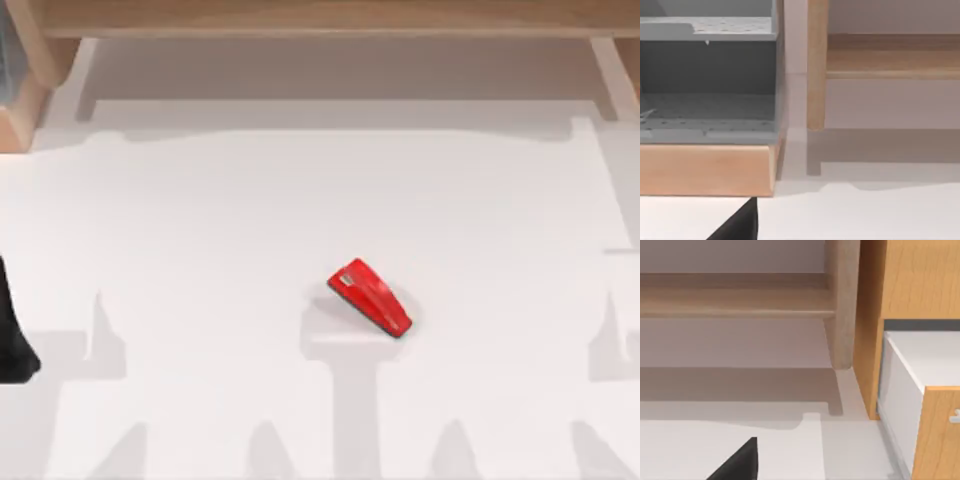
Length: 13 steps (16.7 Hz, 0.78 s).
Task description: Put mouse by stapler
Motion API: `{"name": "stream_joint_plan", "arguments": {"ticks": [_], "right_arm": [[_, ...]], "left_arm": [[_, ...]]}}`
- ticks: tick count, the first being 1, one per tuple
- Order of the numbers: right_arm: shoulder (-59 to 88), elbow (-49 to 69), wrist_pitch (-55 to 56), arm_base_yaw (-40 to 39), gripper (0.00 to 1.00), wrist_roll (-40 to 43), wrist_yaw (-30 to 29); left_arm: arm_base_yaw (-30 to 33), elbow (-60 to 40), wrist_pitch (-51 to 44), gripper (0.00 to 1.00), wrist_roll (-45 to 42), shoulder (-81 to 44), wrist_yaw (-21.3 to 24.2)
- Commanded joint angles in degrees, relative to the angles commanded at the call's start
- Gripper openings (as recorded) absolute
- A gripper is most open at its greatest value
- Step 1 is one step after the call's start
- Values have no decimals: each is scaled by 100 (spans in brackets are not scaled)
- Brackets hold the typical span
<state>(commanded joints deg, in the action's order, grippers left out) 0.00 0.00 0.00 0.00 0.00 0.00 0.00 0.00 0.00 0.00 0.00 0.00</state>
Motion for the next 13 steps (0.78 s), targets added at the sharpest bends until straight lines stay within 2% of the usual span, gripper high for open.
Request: {"name": "stream_joint_plan", "arguments": {"ticks": [6,13], "right_arm": [[469,534,-303,80,100,21,-1],[3030,3246,-1877,527,100,140,-6]], "left_arm": [[0,0,0,100,0,0,0],[0,0,0,100,0,0,0]]}}
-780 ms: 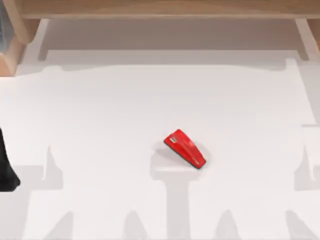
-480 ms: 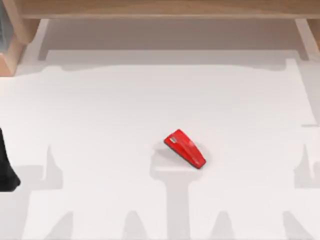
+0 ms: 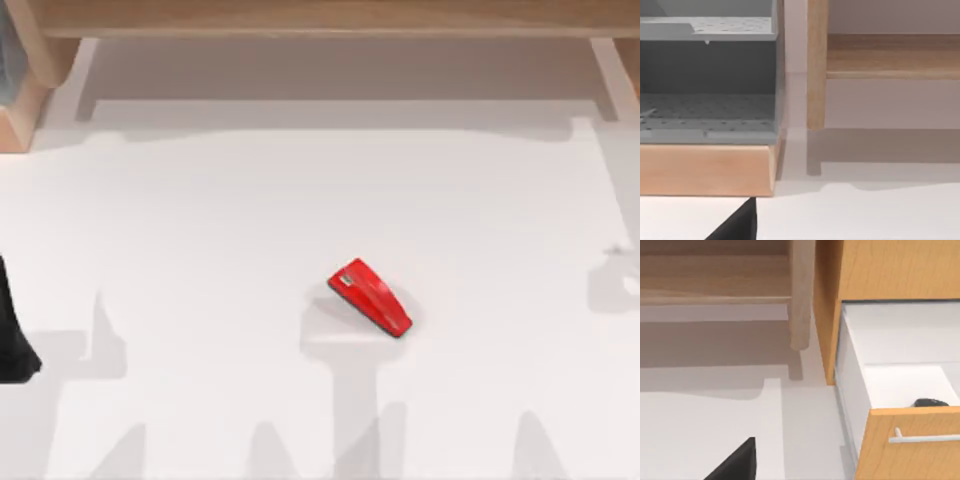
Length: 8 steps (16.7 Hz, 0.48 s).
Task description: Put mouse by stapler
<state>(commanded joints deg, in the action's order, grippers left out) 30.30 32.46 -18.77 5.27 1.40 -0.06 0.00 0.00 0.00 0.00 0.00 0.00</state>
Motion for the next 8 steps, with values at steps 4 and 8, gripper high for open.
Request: {"name": "stream_joint_plan", "arguments": {"ticks": [4,8], "right_arm": [[2183,2140,-1249,390,100,103,-4],[4648,4419,-2562,797,100,243,-20]], "left_arm": [[0,0,0,100,0,0,0],[0,0,0,100,0,0,0]]}}
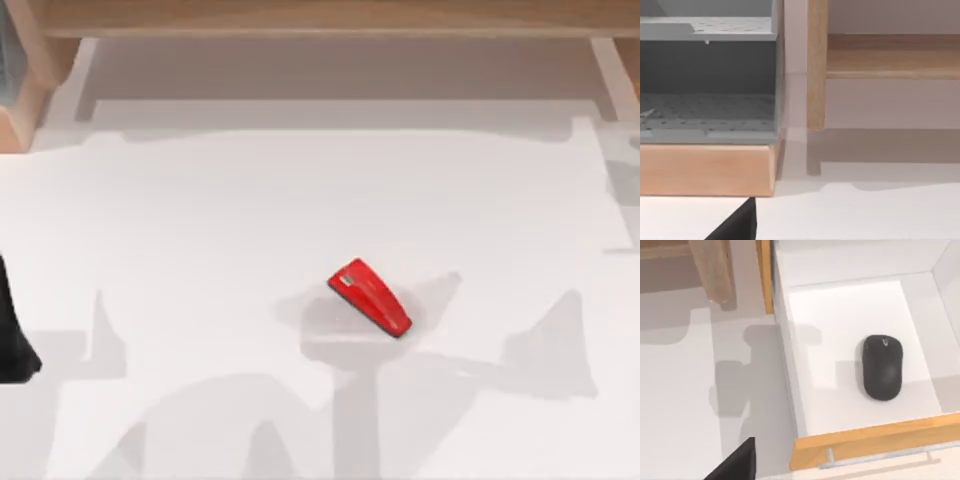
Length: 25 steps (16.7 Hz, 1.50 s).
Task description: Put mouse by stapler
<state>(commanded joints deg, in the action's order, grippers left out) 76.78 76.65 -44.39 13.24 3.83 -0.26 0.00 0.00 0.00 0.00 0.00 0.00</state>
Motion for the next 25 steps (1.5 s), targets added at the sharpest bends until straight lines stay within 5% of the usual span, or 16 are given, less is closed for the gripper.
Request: {"name": "stream_joint_plan", "arguments": {"ticks": [13,25], "right_arm": [[6602,5873,-3103,817,100,398,-7],[7141,6343,-3204,786,100,424,54]], "left_arm": [[0,0,0,100,0,0,0],[0,0,0,100,0,0,0]]}}
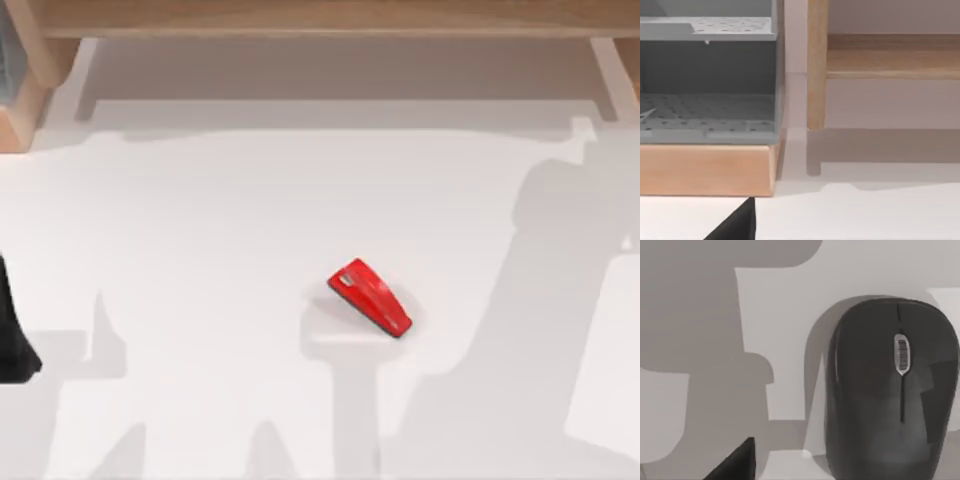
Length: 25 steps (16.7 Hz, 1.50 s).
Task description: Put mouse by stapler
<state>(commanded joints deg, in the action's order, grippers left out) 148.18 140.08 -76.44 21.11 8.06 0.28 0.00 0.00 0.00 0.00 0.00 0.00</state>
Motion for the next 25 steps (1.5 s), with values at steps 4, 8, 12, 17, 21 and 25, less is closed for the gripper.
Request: {"name": "stream_joint_plan", "arguments": {"ticks": [4,8,12,17,21,25], "right_arm": [[-4,-275,259,3,100,11,1],[55,-437,521,-29,100,-20,-4],[73,-446,540,-33,100,-23,-2],[73,-446,540,-33,62,-23,-2],[73,-446,540,-33,32,-23,-2],[73,-446,540,-33,2,-23,-2]], "left_arm": [[0,0,0,100,0,0,0],[0,0,0,100,0,0,0],[0,0,0,100,0,0,0],[0,0,0,100,0,0,0],[0,0,0,100,0,0,0],[0,0,0,100,0,0,0]]}}
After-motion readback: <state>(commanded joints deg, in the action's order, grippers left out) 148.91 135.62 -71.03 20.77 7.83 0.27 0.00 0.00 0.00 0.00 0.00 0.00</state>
